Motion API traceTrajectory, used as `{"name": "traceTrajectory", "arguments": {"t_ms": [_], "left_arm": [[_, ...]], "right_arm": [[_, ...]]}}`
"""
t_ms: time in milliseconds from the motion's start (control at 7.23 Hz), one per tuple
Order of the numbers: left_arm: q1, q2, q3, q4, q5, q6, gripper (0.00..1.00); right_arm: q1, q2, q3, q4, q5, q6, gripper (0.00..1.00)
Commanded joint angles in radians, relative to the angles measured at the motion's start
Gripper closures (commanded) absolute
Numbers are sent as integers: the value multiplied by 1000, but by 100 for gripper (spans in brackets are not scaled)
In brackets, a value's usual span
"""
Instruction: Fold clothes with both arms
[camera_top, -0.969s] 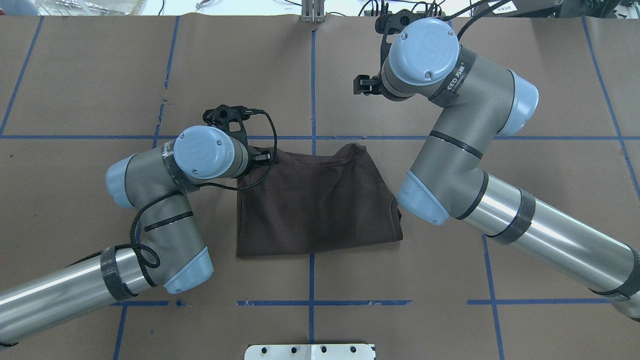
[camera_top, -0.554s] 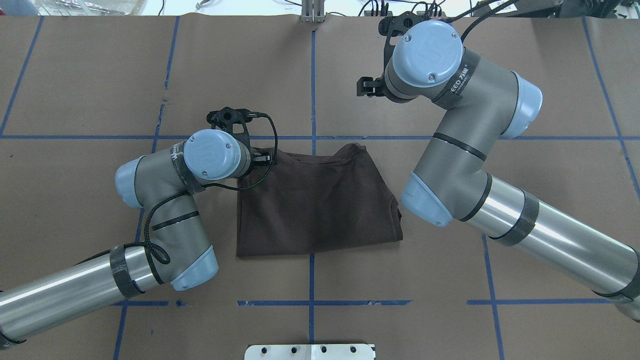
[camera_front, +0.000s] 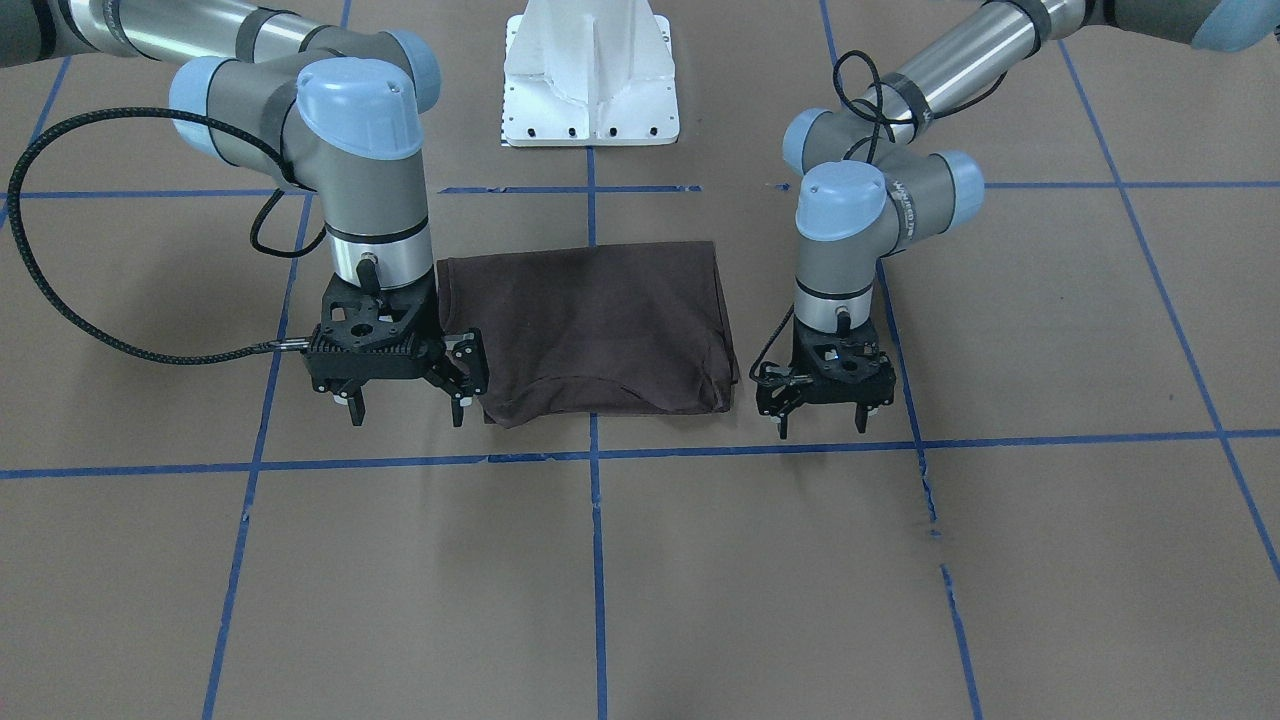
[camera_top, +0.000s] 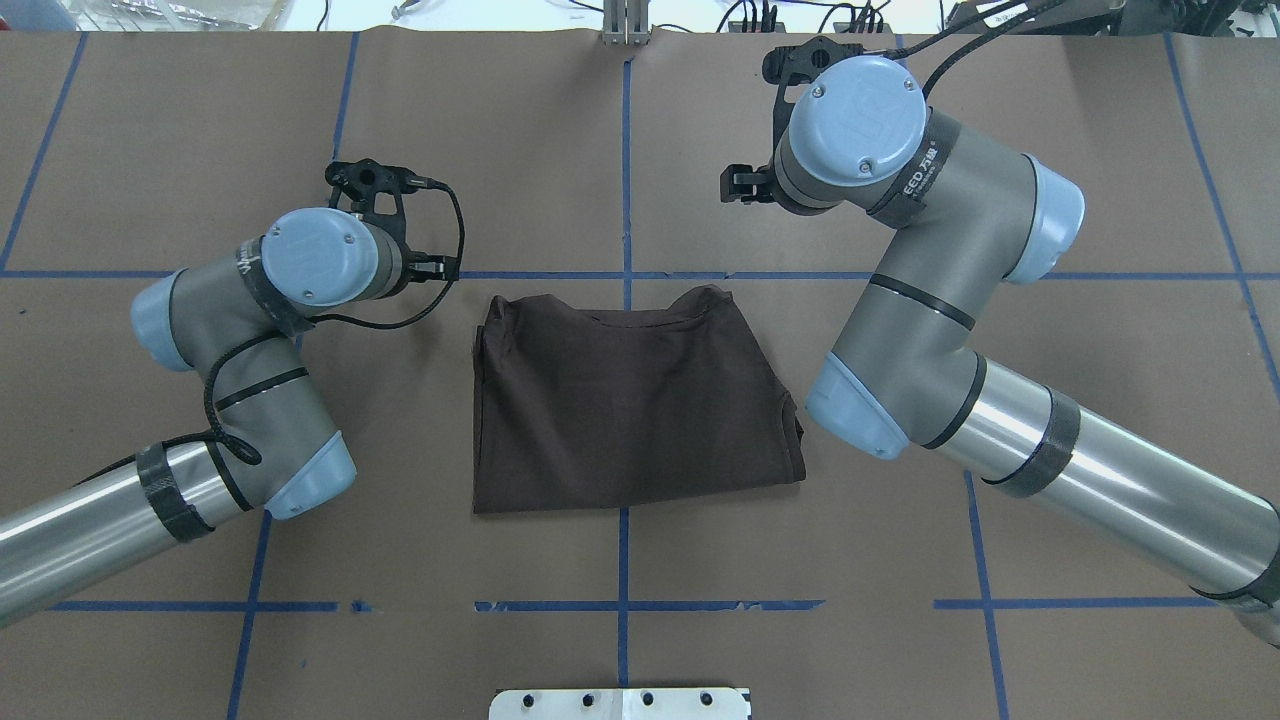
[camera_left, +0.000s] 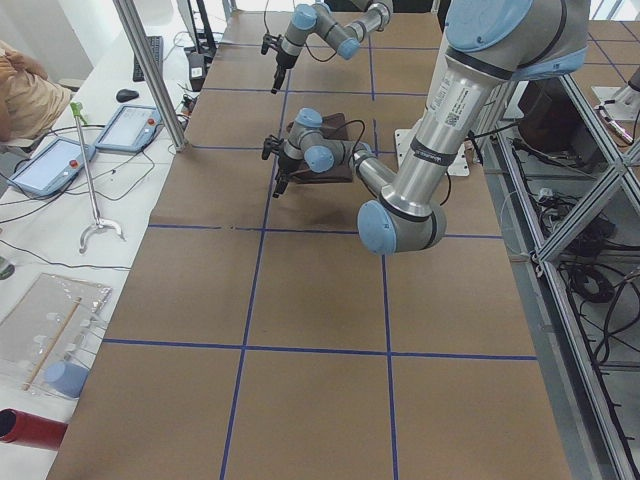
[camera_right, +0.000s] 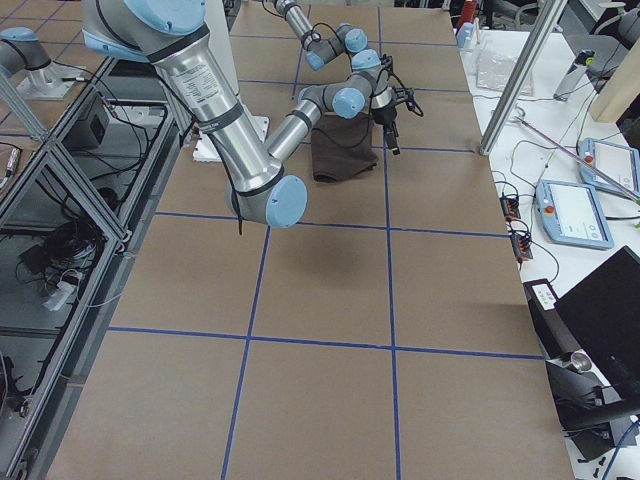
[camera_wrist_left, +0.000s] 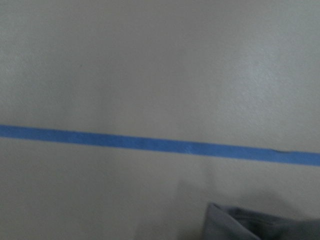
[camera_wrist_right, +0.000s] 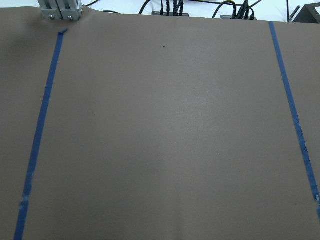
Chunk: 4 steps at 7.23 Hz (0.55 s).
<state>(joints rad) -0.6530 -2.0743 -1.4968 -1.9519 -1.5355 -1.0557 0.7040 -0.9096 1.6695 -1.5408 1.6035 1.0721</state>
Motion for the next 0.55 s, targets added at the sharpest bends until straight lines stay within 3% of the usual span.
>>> {"name": "traceTrajectory", "arguments": {"t_ms": [0,138,277,415], "left_arm": [[-31,25,-17,-53,-11,43,0],[-39,28,-64,-50,-71,43,0],[-65,42,-139,-38,-157,46,0],[-66,98,-220,-23,-173,49,0]], "right_arm": [[-1,-9,2,5,4,-1,0],[3,-8,6,2,19,-3,0],[41,-8,9,-8,115,-35,0],[87,-38,22,-21,198,-96,0]]}}
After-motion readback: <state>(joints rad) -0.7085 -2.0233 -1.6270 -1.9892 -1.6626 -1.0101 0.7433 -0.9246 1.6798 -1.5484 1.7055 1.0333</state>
